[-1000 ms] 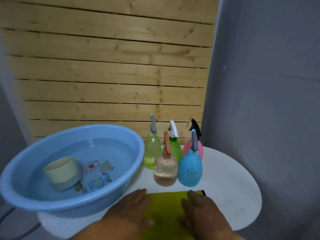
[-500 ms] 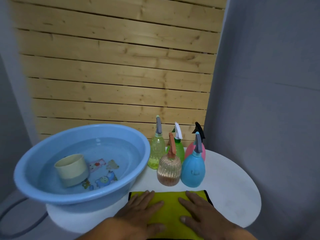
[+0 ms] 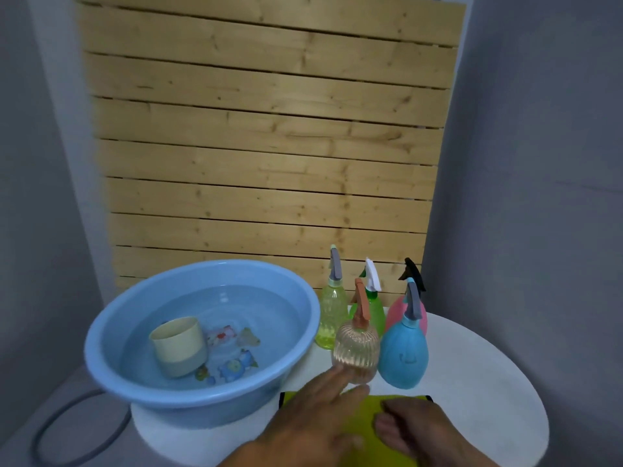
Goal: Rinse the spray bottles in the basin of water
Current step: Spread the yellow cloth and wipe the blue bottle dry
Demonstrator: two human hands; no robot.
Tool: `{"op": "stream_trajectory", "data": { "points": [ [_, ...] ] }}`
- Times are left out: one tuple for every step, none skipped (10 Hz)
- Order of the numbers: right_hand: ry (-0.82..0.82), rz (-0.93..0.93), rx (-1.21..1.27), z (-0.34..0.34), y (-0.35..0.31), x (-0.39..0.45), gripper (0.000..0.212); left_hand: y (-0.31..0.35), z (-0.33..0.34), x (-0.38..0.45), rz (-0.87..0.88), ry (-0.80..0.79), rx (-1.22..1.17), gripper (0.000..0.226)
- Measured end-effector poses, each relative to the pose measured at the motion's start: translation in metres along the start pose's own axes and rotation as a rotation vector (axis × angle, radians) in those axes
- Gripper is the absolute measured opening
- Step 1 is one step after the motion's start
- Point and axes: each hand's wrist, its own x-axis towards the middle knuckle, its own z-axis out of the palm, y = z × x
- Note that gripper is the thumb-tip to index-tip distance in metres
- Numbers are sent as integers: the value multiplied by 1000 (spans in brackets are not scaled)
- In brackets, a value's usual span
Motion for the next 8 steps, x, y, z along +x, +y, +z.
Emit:
{"op": "stream_trajectory", "data": {
  "points": [
    [4,-149,-316,7,-4,-7,24,3,-37,-6,21,266,98,55],
    [41,-340,-670,25,-11,-18,25,-17,-72,-18,-147,412,201,53],
    [92,-503,-672,55,-21,-26,19,-45,-88,-33,-409,321,216,58],
    [57,-655,-677,92,-31,-32,21,-62,-87,-45,-553,250,97,63],
    [33,-880,-805,125,-36,-34,26,-68,-83,-46,-563,269,17,64],
    [78,-950,-1054,143,-30,-31,28,-70,-80,-46,-571,294,8,63],
    [102,-925,-1102,145,-23,-24,27,-75,-79,-47,-589,309,18,63],
    [119,-904,-981,143,-18,-18,23,-74,-77,-48,-587,361,34,62]
  ]
}}
